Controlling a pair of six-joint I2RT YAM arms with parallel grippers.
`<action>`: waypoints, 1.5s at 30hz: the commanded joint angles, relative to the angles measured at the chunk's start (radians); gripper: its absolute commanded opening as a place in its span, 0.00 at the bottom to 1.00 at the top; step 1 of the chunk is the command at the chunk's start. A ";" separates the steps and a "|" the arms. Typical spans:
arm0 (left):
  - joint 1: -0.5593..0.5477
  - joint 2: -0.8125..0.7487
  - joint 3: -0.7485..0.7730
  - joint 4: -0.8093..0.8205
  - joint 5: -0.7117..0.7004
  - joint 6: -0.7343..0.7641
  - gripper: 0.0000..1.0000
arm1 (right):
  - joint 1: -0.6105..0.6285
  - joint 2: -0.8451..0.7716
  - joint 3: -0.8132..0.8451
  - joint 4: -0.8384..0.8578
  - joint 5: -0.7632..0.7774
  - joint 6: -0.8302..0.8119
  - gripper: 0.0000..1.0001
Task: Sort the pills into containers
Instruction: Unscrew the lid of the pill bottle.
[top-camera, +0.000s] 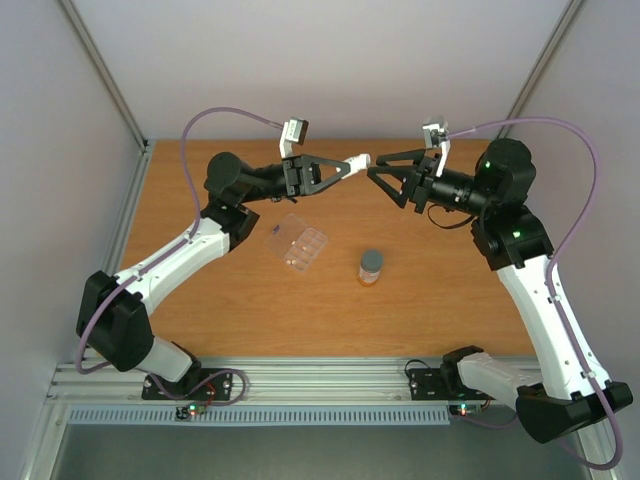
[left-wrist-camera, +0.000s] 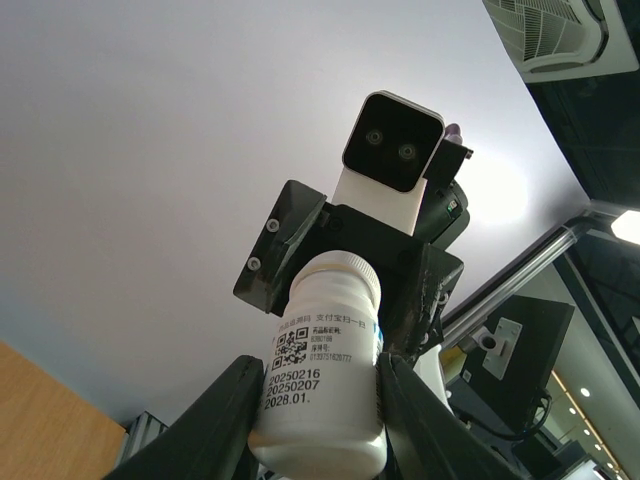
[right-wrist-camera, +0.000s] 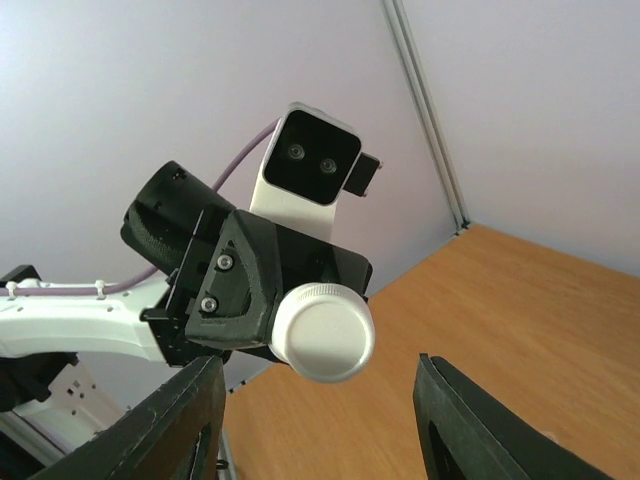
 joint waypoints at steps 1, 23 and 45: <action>-0.002 0.002 0.027 -0.004 -0.015 0.062 0.00 | -0.001 0.027 0.038 0.029 -0.033 0.109 0.54; -0.004 0.004 0.048 -0.059 -0.020 0.120 0.00 | -0.001 0.077 0.086 -0.032 -0.044 0.243 0.56; -0.008 0.025 0.079 -0.131 -0.010 0.184 0.00 | -0.001 0.120 0.115 -0.042 -0.054 0.235 0.42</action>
